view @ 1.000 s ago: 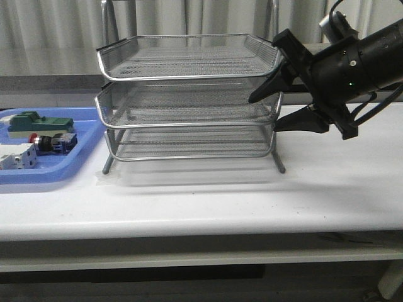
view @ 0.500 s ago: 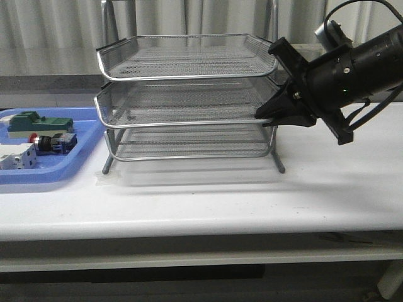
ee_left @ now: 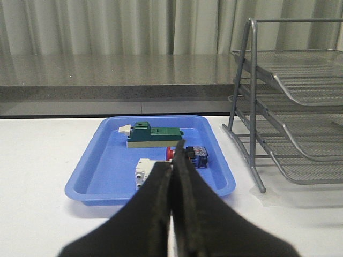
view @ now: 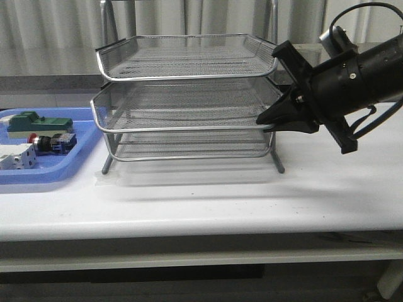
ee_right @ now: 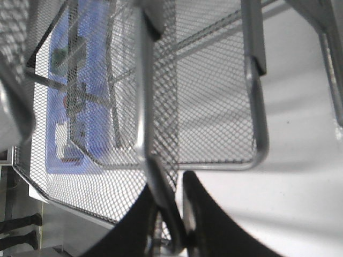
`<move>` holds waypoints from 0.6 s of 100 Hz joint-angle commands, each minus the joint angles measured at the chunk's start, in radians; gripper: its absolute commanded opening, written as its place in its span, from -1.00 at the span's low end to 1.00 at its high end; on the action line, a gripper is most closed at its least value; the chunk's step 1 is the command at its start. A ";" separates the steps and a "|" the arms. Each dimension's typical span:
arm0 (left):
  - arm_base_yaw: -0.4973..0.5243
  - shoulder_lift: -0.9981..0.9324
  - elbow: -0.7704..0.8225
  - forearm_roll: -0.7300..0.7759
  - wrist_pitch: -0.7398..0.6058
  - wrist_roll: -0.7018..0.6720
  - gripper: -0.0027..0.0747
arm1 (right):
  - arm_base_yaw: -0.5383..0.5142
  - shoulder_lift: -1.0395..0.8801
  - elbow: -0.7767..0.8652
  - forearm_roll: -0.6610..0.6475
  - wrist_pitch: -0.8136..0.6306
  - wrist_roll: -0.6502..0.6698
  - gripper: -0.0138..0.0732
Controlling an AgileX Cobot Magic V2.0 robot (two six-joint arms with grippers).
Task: Place button on rack with both arms
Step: 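Reach the right gripper to the middle mesh tray's front rim and grasp it, then pull the middle mesh tray toward the robot with the right gripper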
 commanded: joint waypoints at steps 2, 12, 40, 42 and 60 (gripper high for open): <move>0.002 -0.029 0.034 -0.008 -0.084 0.001 -0.98 | 0.004 -0.070 0.034 -0.056 0.062 -0.027 -0.64; 0.002 -0.029 0.034 -0.008 -0.084 0.001 -0.98 | 0.004 -0.111 0.089 -0.060 0.061 -0.031 -0.64; 0.002 -0.029 0.034 -0.008 -0.084 0.001 -0.98 | 0.004 -0.233 0.245 -0.062 0.054 -0.050 -0.64; 0.002 -0.029 0.034 -0.008 -0.084 0.001 -0.98 | 0.004 -0.240 0.255 -0.062 0.053 -0.053 -0.64; 0.002 -0.029 0.034 -0.008 -0.084 0.001 -0.98 | 0.004 -0.277 0.317 -0.062 0.046 -0.073 -0.64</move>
